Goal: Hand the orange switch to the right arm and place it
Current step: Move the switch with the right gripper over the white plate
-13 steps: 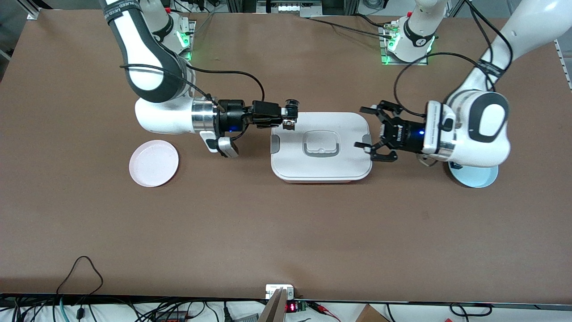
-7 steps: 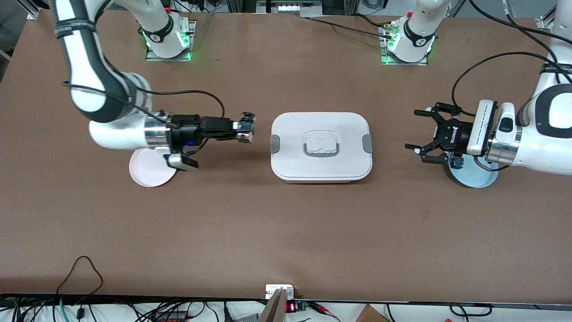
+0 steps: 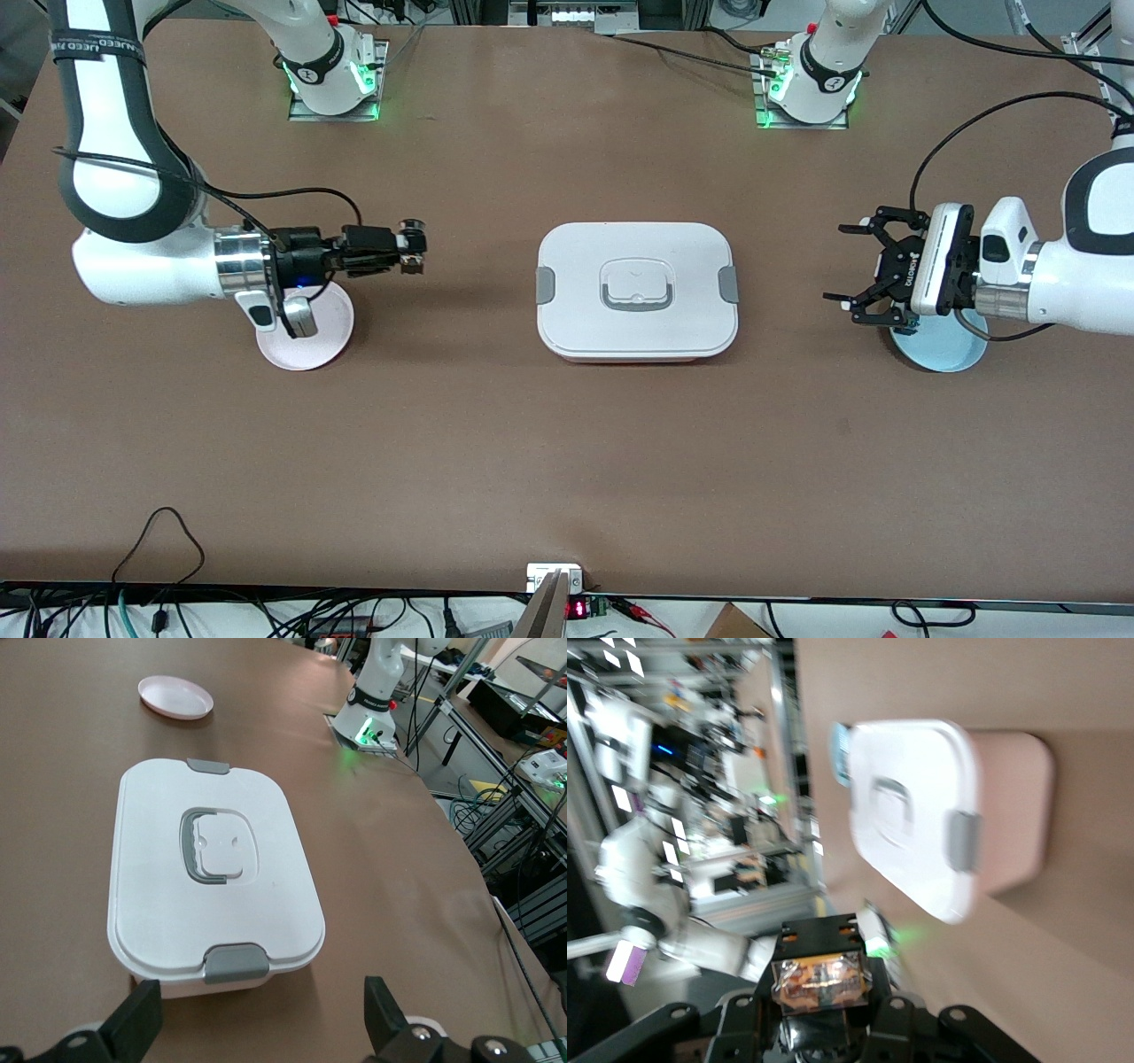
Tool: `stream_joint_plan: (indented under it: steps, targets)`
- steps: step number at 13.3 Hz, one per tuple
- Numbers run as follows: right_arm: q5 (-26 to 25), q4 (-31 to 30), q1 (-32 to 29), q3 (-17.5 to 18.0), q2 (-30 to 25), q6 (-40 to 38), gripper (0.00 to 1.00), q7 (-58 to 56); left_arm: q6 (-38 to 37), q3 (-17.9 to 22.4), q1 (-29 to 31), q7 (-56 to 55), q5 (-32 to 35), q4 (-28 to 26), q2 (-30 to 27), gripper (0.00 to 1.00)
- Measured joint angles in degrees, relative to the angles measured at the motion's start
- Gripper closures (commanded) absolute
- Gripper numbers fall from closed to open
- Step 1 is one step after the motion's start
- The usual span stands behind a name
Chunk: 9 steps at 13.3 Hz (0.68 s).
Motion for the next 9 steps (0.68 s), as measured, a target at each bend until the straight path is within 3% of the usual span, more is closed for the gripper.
stream_joint_plan:
  steps: [3,5,7,9]
  targets:
    - [-16.6,0.0,-2.0,-0.1,-2.6,-1.5,1.0,-0.1,-2.1,0.3,-0.8,-9.9,2.9,1.2,-6.2,0.0]
    - [-26.1,0.0,-2.2,-0.1,-3.5,-1.5,1.0,-0.7,-4.0,3.9,-4.8,-16.9,4.2,1.6,-11.8,0.0]
    - [-35.6,0.0,-2.5,-0.2,-3.7,-0.4,1.0,-3.8,-4.4,13.0,-12.4,-21.4,4.3,1.6,-17.2,0.0]
    - [-44.2,-0.2,-3.0,-0.2,-3.6,4.2,1.0,-8.9,-4.1,24.6,-21.5,-24.5,4.5,1.6,-21.1,0.0]
